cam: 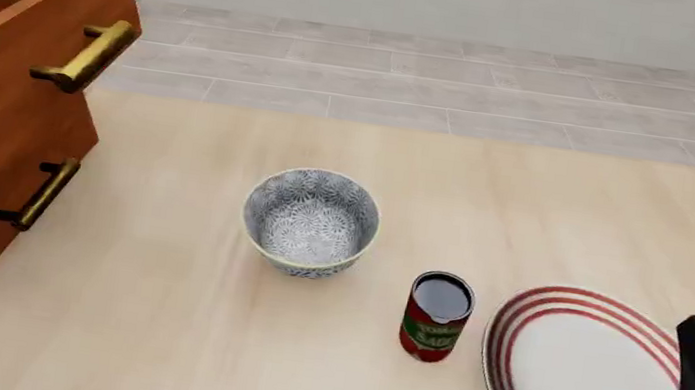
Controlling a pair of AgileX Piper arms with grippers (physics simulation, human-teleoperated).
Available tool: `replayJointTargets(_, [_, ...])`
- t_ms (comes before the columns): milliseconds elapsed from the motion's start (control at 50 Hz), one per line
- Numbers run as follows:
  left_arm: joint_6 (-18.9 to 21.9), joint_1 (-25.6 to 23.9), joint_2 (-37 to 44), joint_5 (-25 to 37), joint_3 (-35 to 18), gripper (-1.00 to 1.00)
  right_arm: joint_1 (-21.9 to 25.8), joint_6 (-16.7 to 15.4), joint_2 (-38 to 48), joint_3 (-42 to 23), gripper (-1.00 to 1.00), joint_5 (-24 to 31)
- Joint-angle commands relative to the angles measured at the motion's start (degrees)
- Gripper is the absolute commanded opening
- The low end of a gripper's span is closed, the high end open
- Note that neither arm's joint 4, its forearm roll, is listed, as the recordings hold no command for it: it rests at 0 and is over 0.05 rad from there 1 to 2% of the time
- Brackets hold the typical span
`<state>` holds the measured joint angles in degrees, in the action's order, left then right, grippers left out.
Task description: Put the bowl on top of the cabinet.
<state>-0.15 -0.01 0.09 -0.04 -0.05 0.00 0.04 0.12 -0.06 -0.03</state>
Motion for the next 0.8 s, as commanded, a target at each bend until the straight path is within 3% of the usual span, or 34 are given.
replayJointTargets(20, [-1.7, -0.5, 0.8, -0.5, 0.0, 1.00, 0.0, 0.0, 0.4, -0.2, 1.00, -0.2])
replayJointTargets(460, [-1.3, -2.3, 0.4, -0.1, -1.4, 1.00, 0.0, 0.1, 0.2, -0.2, 1.00, 0.0])
replayJointTargets(660, [1.0, -3.4, 0.6, 4.0, -9.6, 1.00, 0.0, 0.1, 0.2, -0.2, 1.00, 0.1])
replayJointTargets(800, [0.9, -7.0, 2.2, 6.3, -14.1, 1.00, 0.0, 0.0, 0.1, -0.1, 1.00, 0.1])
